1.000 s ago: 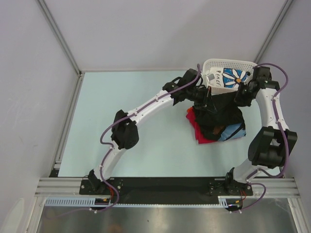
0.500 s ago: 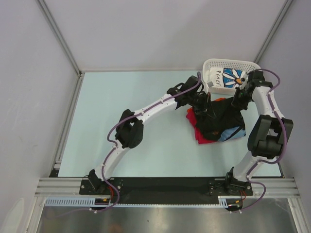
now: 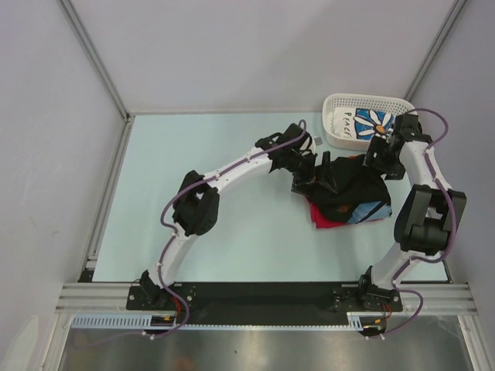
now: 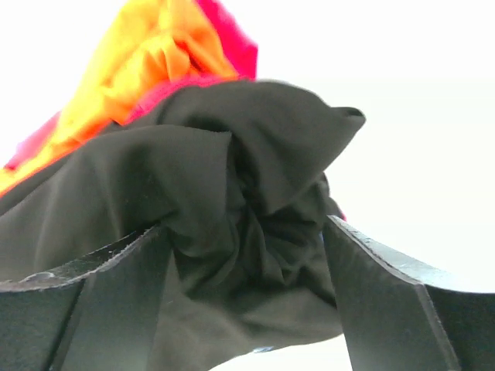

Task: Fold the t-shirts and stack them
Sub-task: Put the neatly folded tshirt into the corner of the board with both arms, then smooth out wrinkles on the folded tshirt

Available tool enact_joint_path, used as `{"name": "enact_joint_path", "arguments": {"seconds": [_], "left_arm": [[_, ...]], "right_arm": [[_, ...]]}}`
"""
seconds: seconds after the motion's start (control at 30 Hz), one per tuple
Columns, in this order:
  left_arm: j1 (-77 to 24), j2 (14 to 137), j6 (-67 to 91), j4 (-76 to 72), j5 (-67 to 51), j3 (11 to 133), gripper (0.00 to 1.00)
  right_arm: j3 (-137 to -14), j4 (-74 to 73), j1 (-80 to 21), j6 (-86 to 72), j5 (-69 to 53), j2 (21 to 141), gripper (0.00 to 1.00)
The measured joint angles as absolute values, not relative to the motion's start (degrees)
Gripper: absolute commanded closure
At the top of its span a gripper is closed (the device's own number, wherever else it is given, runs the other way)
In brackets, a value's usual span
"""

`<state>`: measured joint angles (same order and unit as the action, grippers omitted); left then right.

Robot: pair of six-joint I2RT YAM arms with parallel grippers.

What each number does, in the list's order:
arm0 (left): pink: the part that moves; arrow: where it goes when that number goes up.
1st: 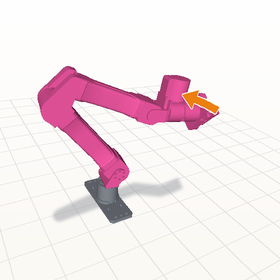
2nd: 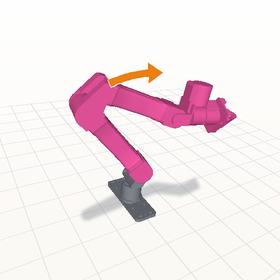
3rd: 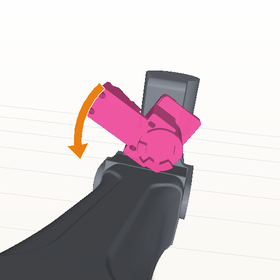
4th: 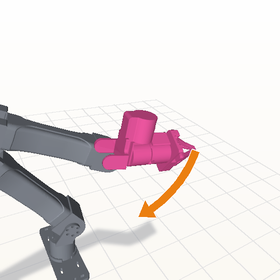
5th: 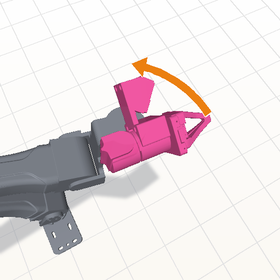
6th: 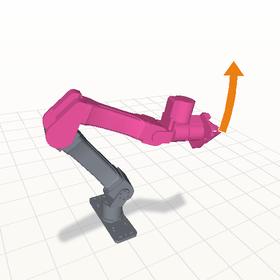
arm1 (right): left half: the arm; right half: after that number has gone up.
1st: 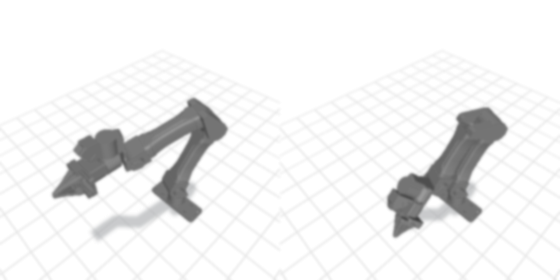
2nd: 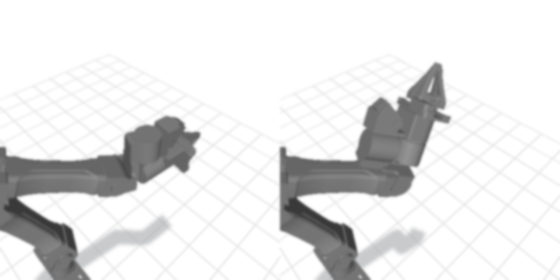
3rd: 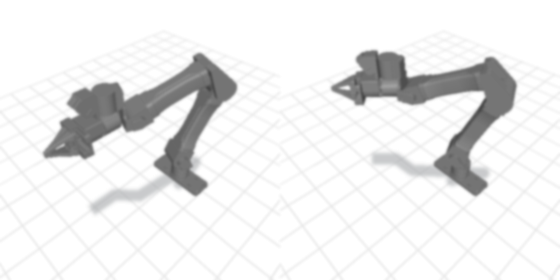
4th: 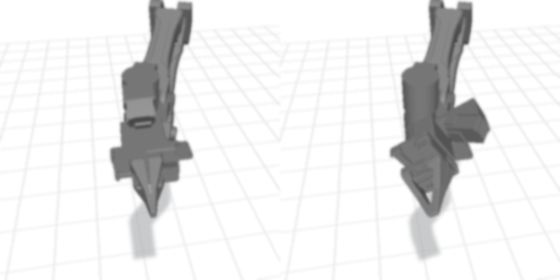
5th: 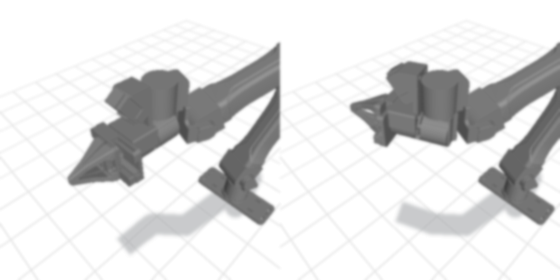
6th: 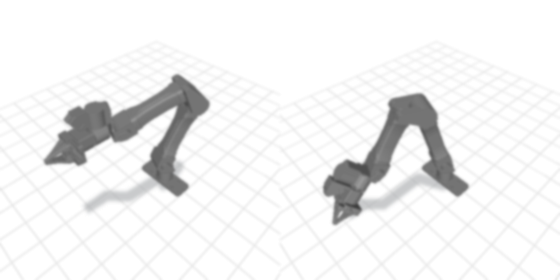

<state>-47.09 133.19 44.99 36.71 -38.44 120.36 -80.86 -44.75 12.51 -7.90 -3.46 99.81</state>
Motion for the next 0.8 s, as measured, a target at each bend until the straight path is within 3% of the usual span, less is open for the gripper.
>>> {"name": "enact_joint_path", "arguments": {"seconds": [0.2, 0.33, 0.47, 0.53, 0.57, 0.6, 0.63, 0.67, 0.8], "left_arm": [[-45.93, 127.66, 44.34, 36.80, -38.11, 119.90, 0.01], [-45.65, 125.36, 43.40, 36.51, -38.13, 119.90, 0.18], [-45.60, 124.49, 42.96, 37.15, -38.89, 119.98, 0.44], [-45.60, 124.53, 42.06, 38.85, -39.20, 119.98, 0.93], [-45.60, 124.60, 42.22, 39.77, -39.27, 119.96, 1.00], [-45.60, 124.68, 41.60, 40.56, -39.35, 119.96, 1.00], [-45.60, 124.88, 40.88, 40.84, -39.46, 119.96, 1.00], [-45.60, 125.19, 40.86, 40.91, -39.66, 119.98, 1.00], [-45.60, 128.97, 41.08, 40.60, -41.34, 123.87, 1.00]], "right_arm": [[-80.55, -40.64, 12.27, -8.01, -0.49, 87.05, 0.19], [-80.01, -39.42, 11.14, -8.01, -0.16, 79.59, 0.20], [-76.34, -39.53, 9.23, -8.12, -0.54, 75.05, 0.21], [-73.78, -39.97, 8.95, -8.32, -0.93, 74.43, 0.26], [-71.90, -40.01, 8.95, -8.38, -1.17, 74.26, 0.43], [-69.73, -40.10, 8.95, -8.51, -1.48, 74.02, 0.62], [-67.68, -40.45, 8.95, -8.49, -2.00, 73.89, 0.88], [-65.73, -40.82, 8.95, -9.21, -2.66, 73.89, 1.00], [-63.00, -41.78, 8.95, -10.02, -4.62, 74.41, 1.00]]}}
